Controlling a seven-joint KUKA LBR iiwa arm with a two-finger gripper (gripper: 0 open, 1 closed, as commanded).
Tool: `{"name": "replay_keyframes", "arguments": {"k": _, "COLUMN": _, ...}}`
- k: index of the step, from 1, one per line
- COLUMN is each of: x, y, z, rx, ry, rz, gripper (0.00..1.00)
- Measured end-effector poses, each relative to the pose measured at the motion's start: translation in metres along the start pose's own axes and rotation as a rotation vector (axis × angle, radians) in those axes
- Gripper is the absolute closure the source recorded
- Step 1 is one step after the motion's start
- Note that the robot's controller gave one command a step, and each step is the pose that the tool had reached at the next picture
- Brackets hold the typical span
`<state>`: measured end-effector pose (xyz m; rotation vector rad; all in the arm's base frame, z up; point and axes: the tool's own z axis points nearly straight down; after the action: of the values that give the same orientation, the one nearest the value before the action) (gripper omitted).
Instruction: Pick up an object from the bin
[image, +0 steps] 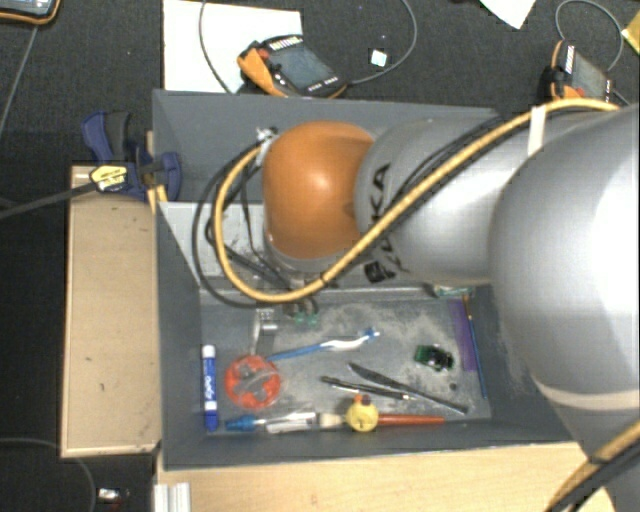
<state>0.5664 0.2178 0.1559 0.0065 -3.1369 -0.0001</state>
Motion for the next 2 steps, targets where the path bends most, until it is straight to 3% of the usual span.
{"name": "replay_keyframes", "arguments": {"k": 1, "x": -0.002, "y": -0.001, "z": -0.005, "rx": -0.002, "ry": -0.007, "rz": 0.008, "gripper": 0.0}}
{"name": "replay_keyframes", "arguments": {"k": 2, "x": 0.058, "y": -0.002, "z": 0.086, "rx": -0.002, "ry": -0.004, "rz": -0.034, "gripper": 0.0}}
